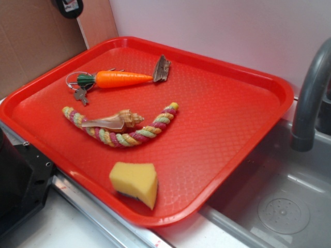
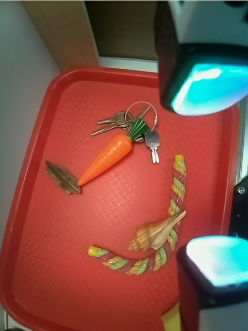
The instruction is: Grab the carrot.
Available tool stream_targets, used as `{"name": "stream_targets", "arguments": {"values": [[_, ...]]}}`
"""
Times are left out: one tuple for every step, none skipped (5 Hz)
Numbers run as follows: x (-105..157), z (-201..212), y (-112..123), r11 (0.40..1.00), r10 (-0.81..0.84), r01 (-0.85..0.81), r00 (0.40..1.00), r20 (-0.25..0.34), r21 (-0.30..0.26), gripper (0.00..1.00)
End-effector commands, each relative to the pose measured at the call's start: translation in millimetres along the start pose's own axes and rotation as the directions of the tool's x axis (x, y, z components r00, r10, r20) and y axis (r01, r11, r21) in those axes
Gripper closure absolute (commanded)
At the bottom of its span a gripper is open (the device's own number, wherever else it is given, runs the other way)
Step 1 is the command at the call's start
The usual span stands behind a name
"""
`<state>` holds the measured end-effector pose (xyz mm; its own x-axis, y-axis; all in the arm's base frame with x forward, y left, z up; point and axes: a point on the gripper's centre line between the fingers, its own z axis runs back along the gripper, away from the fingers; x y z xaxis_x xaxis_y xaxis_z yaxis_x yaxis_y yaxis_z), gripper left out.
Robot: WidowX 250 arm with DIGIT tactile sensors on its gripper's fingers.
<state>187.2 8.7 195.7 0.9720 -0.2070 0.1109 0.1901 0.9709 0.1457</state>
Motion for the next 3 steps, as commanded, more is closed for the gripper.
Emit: {"name": "stream_targets", "arguments": {"values": [[39,-63,30,0.970,-0.241,0.240,0.970,0.031,0.034,0.00],[31,-91,30,0.905,-0.419,0.424,0.902,0.104,-0.034,0.00],[30,-108,38,0.891,-0.445,0.451,0.890,0.099,-0.054,0.00]]}}
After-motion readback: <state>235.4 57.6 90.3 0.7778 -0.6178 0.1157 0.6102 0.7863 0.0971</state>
